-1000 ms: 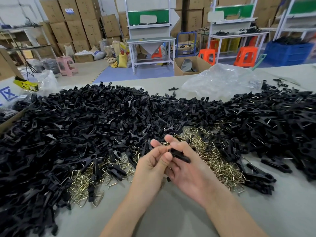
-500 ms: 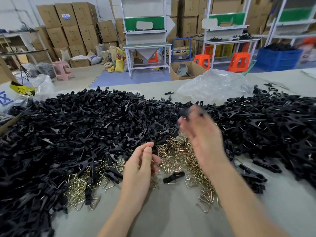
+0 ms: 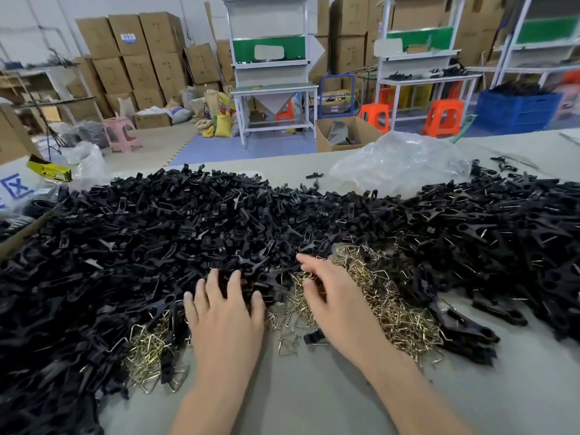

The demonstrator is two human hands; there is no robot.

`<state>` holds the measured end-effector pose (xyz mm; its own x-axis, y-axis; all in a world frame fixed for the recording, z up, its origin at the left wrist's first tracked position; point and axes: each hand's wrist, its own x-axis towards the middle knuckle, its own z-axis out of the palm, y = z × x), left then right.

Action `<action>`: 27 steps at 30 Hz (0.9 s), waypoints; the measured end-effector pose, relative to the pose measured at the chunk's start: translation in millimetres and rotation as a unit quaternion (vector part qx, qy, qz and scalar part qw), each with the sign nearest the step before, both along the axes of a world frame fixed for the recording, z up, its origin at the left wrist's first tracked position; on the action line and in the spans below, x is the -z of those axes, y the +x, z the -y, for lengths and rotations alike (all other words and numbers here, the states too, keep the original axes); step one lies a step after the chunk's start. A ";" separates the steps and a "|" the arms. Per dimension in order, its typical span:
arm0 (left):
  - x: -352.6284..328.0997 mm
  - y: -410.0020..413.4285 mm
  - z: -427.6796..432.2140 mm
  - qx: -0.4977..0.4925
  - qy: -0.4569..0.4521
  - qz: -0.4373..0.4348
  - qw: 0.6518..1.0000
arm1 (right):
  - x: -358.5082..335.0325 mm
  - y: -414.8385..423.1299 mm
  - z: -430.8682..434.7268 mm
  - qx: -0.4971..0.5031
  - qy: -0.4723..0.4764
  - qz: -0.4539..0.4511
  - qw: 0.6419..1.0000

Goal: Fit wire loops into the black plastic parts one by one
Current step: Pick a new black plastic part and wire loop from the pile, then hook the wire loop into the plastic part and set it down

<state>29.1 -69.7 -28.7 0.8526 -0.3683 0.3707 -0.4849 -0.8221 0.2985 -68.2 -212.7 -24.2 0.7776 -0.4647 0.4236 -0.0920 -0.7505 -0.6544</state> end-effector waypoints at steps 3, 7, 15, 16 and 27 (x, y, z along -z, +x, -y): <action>-3.5 11.4 -6.4 -0.009 0.017 0.005 1.000 | 6.0 1.2 0.2 0.011 -0.108 -0.060 0.992; -4.1 13.9 -9.1 0.046 0.009 0.026 0.999 | 7.1 0.6 -0.1 0.007 -0.126 -0.063 0.990; -6.2 7.5 -2.4 0.176 -0.041 0.059 0.982 | 7.7 1.3 -0.8 -0.008 -0.134 -0.065 0.989; -6.7 6.4 -2.0 0.192 -0.049 0.043 0.979 | 8.6 1.5 -0.5 -0.009 -0.137 -0.067 0.988; -13.1 -0.1 0.5 0.215 -0.271 -0.092 0.934 | 0.6 -0.7 -0.2 -0.018 0.011 -0.032 0.999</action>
